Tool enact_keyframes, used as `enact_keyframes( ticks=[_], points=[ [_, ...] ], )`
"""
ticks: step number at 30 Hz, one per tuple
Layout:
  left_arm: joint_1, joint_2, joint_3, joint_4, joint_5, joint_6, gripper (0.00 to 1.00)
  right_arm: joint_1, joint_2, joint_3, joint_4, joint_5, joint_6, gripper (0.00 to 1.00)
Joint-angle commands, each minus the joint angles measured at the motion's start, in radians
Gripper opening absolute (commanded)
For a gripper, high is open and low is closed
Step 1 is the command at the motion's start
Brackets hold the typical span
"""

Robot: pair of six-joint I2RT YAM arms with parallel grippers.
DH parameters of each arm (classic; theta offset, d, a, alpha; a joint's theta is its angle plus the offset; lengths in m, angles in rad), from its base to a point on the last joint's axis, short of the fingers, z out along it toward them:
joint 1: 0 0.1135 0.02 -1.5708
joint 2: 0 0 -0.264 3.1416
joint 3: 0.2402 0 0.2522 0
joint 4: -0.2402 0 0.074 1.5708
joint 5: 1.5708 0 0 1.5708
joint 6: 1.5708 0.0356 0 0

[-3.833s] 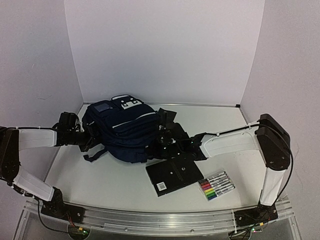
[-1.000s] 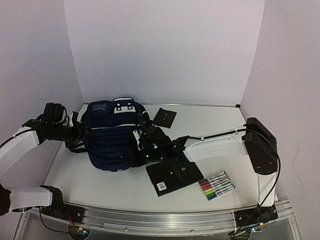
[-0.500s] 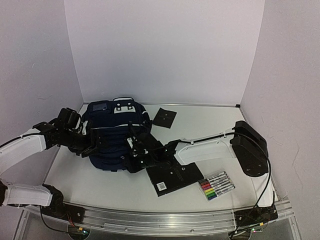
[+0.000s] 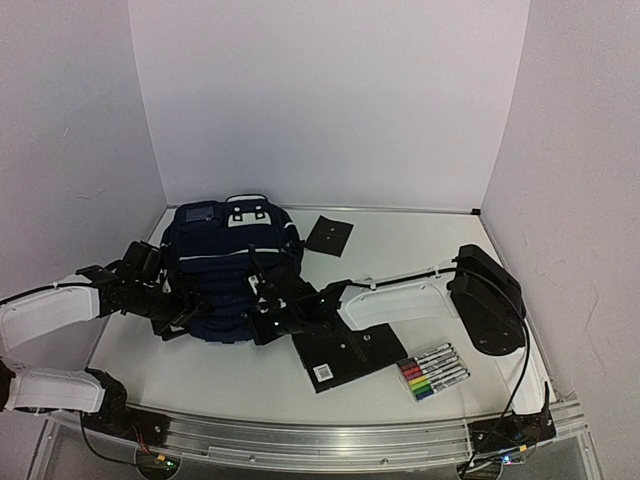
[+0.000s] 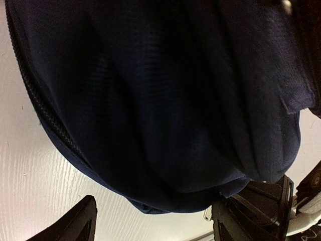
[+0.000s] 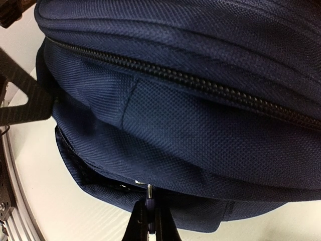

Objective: Pack the student bag
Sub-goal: Zip the student bag at the center of the board.

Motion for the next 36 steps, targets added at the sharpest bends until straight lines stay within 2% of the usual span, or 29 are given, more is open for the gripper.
enact_keyframes(
  ticks=[1, 7, 10, 14, 16, 20, 24, 30, 36],
  points=[
    [-0.003, 0.017, -0.003, 0.075, -0.095, -0.036, 0.77, 0.013, -0.031, 0.010, 0.006, 0.017, -0.003, 0.00],
    [-0.003, 0.046, 0.006, 0.121, -0.187, -0.033, 0.62, 0.036, -0.050, -0.009, 0.006, 0.013, -0.013, 0.00],
    [-0.004, 0.058, 0.011, 0.118, -0.219, -0.033, 0.39, 0.043, -0.069, -0.026, 0.006, 0.038, 0.007, 0.00],
    [-0.003, 0.028, -0.005, 0.105, -0.257, -0.038, 0.10, 0.042, -0.118, -0.066, -0.027, 0.166, 0.094, 0.00],
    [-0.003, 0.007, -0.009, 0.087, -0.272, -0.038, 0.01, 0.035, -0.145, -0.086, -0.049, 0.211, 0.143, 0.00],
    [-0.002, -0.019, -0.006, 0.042, -0.312, -0.023, 0.00, -0.013, -0.186, -0.152, -0.064, 0.215, 0.243, 0.00],
    [0.012, -0.041, 0.014, -0.014, -0.326, 0.005, 0.00, -0.083, -0.191, -0.198, -0.071, 0.199, 0.266, 0.00],
    [0.090, -0.106, 0.028, -0.068, -0.296, 0.060, 0.00, -0.175, -0.143, -0.210, -0.074, 0.168, 0.231, 0.00],
    [0.178, -0.137, 0.018, -0.074, -0.199, 0.108, 0.00, -0.223, -0.055, -0.130, -0.074, 0.183, 0.170, 0.00]
  ],
)
